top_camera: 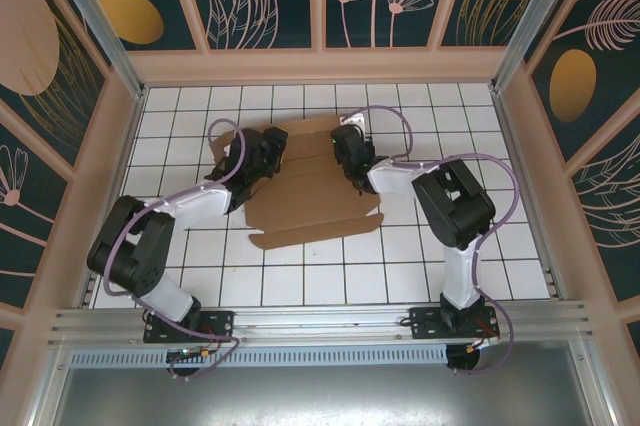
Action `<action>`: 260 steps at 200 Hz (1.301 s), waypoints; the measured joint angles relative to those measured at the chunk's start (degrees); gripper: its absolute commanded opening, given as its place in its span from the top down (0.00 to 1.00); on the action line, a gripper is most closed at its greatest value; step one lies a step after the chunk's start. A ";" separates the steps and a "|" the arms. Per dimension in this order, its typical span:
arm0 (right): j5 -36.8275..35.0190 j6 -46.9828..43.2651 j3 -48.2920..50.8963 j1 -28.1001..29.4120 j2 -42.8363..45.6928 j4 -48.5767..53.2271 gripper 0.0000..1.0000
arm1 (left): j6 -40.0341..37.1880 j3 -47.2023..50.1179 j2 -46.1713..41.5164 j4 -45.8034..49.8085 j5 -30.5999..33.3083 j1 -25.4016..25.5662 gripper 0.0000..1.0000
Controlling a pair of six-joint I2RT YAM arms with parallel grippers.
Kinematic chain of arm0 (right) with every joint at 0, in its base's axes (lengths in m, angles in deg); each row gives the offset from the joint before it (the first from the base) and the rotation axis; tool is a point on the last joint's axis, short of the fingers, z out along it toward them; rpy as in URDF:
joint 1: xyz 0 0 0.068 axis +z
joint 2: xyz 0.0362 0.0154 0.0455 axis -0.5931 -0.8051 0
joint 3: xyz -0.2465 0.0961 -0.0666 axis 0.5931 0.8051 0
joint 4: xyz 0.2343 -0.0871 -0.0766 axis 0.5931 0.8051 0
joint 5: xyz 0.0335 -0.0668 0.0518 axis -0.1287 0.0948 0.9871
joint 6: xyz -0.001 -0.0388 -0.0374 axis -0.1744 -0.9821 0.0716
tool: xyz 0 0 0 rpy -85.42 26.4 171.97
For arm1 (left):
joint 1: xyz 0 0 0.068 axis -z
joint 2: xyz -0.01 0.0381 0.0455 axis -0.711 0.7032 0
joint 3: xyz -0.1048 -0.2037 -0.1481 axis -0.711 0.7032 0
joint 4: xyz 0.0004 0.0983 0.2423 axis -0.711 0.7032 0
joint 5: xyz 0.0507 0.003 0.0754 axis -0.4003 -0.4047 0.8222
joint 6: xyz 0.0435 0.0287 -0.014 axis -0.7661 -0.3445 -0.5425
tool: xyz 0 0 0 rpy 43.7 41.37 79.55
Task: Fold the paper box
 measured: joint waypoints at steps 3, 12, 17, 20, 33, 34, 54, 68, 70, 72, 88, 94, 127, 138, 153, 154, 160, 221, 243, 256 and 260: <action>0.20 -0.04 0.70 -0.15 0.48 -0.20 1.00 | -0.46 0.09 -0.61 0.70 -0.02 0.00 0.44; 0.52 -0.31 2.23 -0.59 1.60 -0.70 1.00 | -2.89 0.42 -3.02 2.84 0.00 0.00 0.44; 0.70 -0.44 2.99 -0.83 2.14 -1.01 1.00 | -3.87 0.66 -4.26 3.87 0.11 0.00 0.43; 0.85 -0.50 3.48 -0.98 2.51 -1.16 1.00 | -4.81 0.85 -5.29 4.63 0.17 0.00 0.43; 1.88 -1.09 5.49 -1.55 3.98 -2.01 1.00 | -8.28 1.95 -9.42 7.41 1.07 0.00 0.43; 2.03 -1.16 5.68 -1.60 4.11 -2.08 1.00 | -8.70 2.10 -9.88 7.72 1.14 0.00 0.43; 4.02 -1.49 7.65 -2.47 5.99 -2.23 1.00 | -14.58 3.96 -16.13 11.72 2.14 0.00 0.43; 5.38 -1.70 8.66 -3.02 7.08 -2.19 1.00 | -19.04 4.72 -19.82 14.67 2.69 0.00 0.42; 5.51 -1.70 8.79 -3.04 7.21 -2.16 1.00 | -19.61 4.79 -20.35 15.19 2.75 0.00 0.42; 5.66 -1.79 9.01 -3.08 7.41 -2.19 1.00 | -20.26 4.81 -20.76 15.58 2.75 0.00 0.42; 6.67 -2.05 10.78 -3.37 9.01 -2.19 1.00 | -26.40 4.81 -24.72 19.74 2.78 0.00 0.42; 6.93 -2.12 11.45 -3.41 9.60 -2.21 1.00 | -28.65 4.79 -26.40 21.38 2.75 0.00 0.41; 7.69 -2.12 14.58 -3.41 12.11 -2.69 1.00 | -38.73 2.84 -34.29 28.98 2.49 0.00 0.41; 7.69 -2.08 15.10 -3.41 12.35 -3.08 1.00 | -41.00 -0.09 -34.38 31.63 2.38 0.00 0.40; 7.78 -1.84 15.65 -3.41 12.57 -3.78 1.00 | -43.12 -4.52 -32.52 33.90 1.22 -0.02 0.37; 7.80 -1.84 15.69 -3.41 12.59 -3.80 1.00 | -43.41 -5.05 -32.09 34.12 0.96 -0.02 0.37; 7.91 -1.73 15.93 -3.41 12.79 -3.96 1.00 | -43.82 -6.64 -30.97 34.67 0.26 -0.02 0.36; 8.33 -1.25 18.69 -3.41 14.67 -5.46 1.00 | -45.03 -10.32 -13.97 34.67 -13.09 -4.83 0.35; 8.70 -1.22 19.43 -3.41 14.99 -6.16 1.00 | -45.42 -10.05 -12.04 34.51 -14.34 -6.36 0.36; 8.94 -1.22 19.76 -3.41 15.02 -6.78 1.00 | -45.64 -9.90 -11.82 33.64 -15.08 -6.86 0.36; 8.98 -1.20 19.91 -3.41 15.06 -7.02 1.00 | -45.77 -9.84 -11.76 33.29 -15.26 -6.91 0.36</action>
